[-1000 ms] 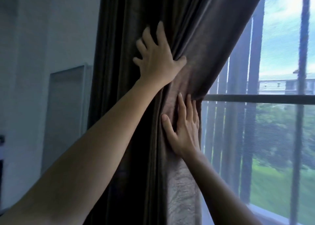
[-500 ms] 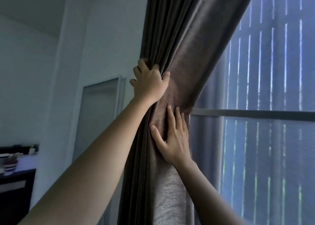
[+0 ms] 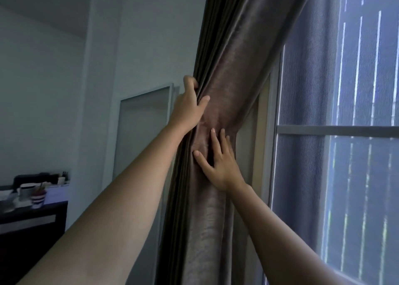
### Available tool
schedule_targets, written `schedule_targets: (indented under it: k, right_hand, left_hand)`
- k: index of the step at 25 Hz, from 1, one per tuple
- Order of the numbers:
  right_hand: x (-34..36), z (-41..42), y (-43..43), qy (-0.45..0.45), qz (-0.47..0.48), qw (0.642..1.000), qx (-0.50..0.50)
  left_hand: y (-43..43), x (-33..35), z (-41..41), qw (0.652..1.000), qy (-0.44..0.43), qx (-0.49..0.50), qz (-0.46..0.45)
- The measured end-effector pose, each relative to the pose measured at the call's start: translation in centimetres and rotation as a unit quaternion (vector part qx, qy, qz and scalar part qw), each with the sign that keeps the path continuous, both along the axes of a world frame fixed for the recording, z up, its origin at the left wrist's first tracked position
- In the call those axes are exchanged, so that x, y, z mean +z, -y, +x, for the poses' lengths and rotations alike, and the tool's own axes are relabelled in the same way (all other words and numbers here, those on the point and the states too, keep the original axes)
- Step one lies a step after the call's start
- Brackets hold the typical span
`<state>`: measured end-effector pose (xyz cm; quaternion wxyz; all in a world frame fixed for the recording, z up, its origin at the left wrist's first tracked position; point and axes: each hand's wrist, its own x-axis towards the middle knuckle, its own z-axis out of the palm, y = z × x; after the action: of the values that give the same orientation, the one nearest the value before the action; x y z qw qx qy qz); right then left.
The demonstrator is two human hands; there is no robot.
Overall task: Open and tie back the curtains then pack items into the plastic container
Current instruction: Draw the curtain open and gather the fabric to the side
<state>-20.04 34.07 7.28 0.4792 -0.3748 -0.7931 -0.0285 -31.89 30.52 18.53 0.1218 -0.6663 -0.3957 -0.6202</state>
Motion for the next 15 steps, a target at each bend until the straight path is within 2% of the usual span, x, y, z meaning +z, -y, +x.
schedule_targets:
  k: [3, 7, 10, 12, 13, 15]
  right_hand:
    - [-2.2, 0.6, 0.4, 0.069, -0.036, 0.997, -0.008]
    - [-4.4, 2.8, 1.2, 0.204, -0.078, 0.974, -0.054]
    - [-5.2, 5.0, 2.8, 0.227, -0.092, 0.968, -0.06]
    - [-4.9, 6.7, 4.2, 0.212, -0.065, 0.972, -0.072]
    - [-4.6, 7.5, 4.9, 0.201, -0.041, 0.975, -0.085]
    - [-3.8, 9.7, 7.0, 0.18, 0.013, 0.975, -0.129]
  left_hand:
    - [-0.1, -3.4, -1.2, 1.0, -0.001, -0.016, -0.007]
    - [-2.3, -10.3, -1.4, 0.995, -0.011, -0.019, -0.099]
    - [-2.1, -13.7, -0.6, 0.993, -0.017, 0.003, -0.114]
    - [-1.4, -14.0, 0.2, 0.993, -0.057, 0.101, -0.037]
    - [-1.2, -13.9, 0.7, 0.98, -0.107, 0.166, 0.029]
    - [-0.3, -13.6, 2.1, 0.931, -0.244, 0.241, 0.123]
